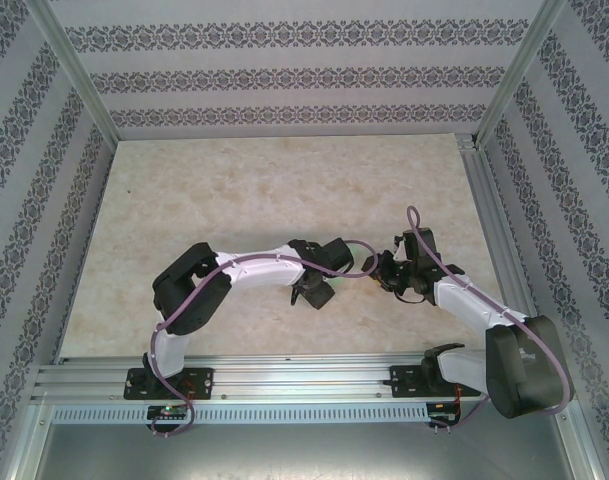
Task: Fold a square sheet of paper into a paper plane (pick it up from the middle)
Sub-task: Turn over the paper at the center of the table.
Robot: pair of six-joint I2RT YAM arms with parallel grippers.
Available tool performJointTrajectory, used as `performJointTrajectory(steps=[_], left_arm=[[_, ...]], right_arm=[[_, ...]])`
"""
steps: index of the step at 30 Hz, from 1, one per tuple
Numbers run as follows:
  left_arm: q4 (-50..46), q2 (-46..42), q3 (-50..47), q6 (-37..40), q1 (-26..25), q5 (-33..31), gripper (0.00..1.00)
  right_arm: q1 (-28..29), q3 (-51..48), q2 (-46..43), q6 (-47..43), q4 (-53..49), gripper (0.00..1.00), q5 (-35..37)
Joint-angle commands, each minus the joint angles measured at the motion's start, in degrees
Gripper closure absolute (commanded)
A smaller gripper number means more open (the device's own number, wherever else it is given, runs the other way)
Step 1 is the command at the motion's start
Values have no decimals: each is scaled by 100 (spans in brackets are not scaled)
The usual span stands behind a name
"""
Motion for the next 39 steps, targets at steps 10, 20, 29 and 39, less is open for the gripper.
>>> performJointTrajectory(steps=[10,20,29,39], left_arm=[[64,135,312,177,119,-447,78],[-408,-234,248,-136,136,-2684,95],[-1659,691,833,-720,111,-4077,99],[-2029,1575,1227,-909,-550,-4123,96]], right_arm=[[66,263,4,-3,-76,69,72],[90,465,146,-88,-120,69,105],[54,602,121,-199,-350,69,587],[-187,380,-215,-152,-382,69,635]])
